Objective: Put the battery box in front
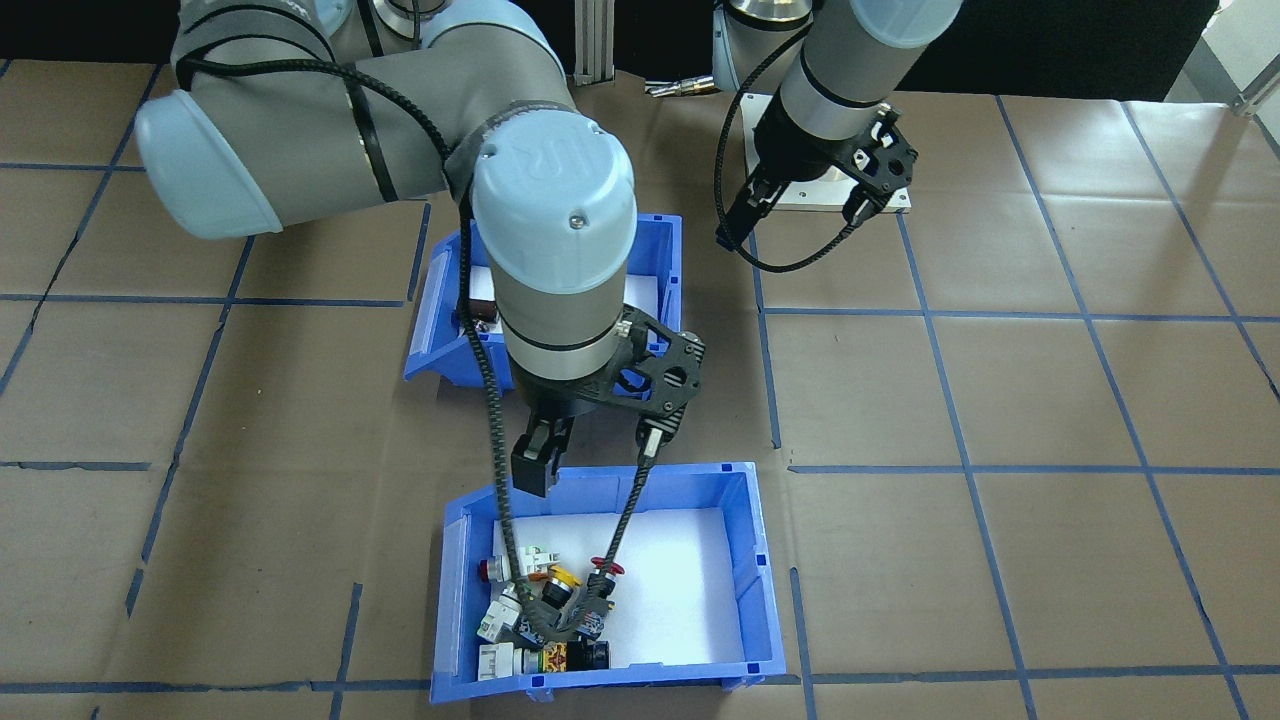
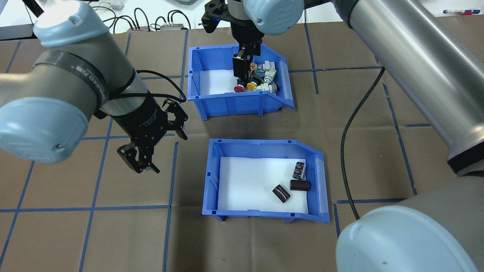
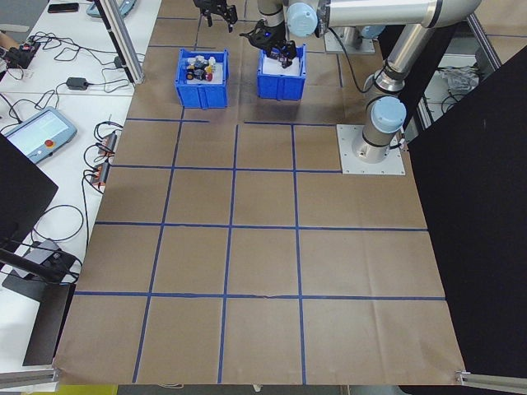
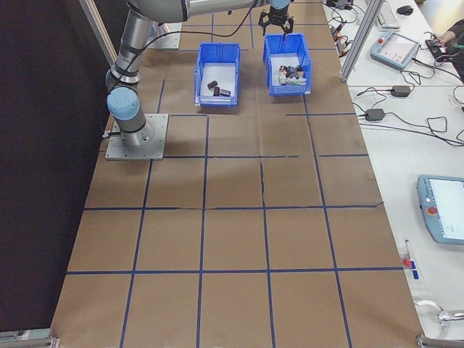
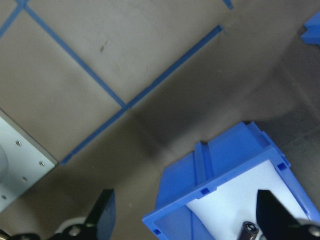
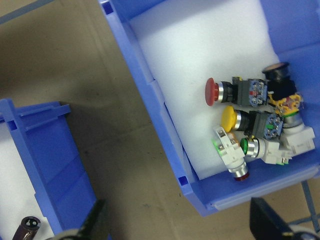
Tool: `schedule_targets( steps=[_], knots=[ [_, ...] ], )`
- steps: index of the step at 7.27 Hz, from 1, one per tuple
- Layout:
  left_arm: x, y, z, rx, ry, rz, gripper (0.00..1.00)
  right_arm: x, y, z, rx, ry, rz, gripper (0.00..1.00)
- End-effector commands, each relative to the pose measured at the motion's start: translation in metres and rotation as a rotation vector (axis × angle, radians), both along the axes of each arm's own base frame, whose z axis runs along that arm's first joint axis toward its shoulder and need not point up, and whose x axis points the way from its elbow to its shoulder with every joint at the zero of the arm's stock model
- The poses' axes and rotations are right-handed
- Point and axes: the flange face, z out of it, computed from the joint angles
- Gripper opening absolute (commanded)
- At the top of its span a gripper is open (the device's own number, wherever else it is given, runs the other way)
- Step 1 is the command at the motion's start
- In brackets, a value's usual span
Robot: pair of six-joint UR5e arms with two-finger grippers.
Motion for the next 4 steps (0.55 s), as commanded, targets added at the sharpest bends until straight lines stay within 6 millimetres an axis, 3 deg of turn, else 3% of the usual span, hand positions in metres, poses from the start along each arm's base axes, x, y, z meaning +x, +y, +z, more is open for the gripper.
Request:
schedule_targets(
  steps=[1, 3, 4],
  knots=[
    [-0.051, 0.038, -0.013, 0.058, -0.056, 0.192, 1.0, 0.028, 0.007, -0.026, 0.002, 0.003, 0.204, 1.0],
    [-0.086, 0.054, -0.025, 0.071, -0.093, 0.296, 1.0, 0.065, 0.013, -0.068, -0.007, 0.028, 0.266, 1.0],
    [-0.1, 0.057, -0.044, 0.053, -0.096, 0.375, 1.0, 0.067, 0.01, -0.077, -0.014, 0.026, 0.266, 1.0]
  ],
)
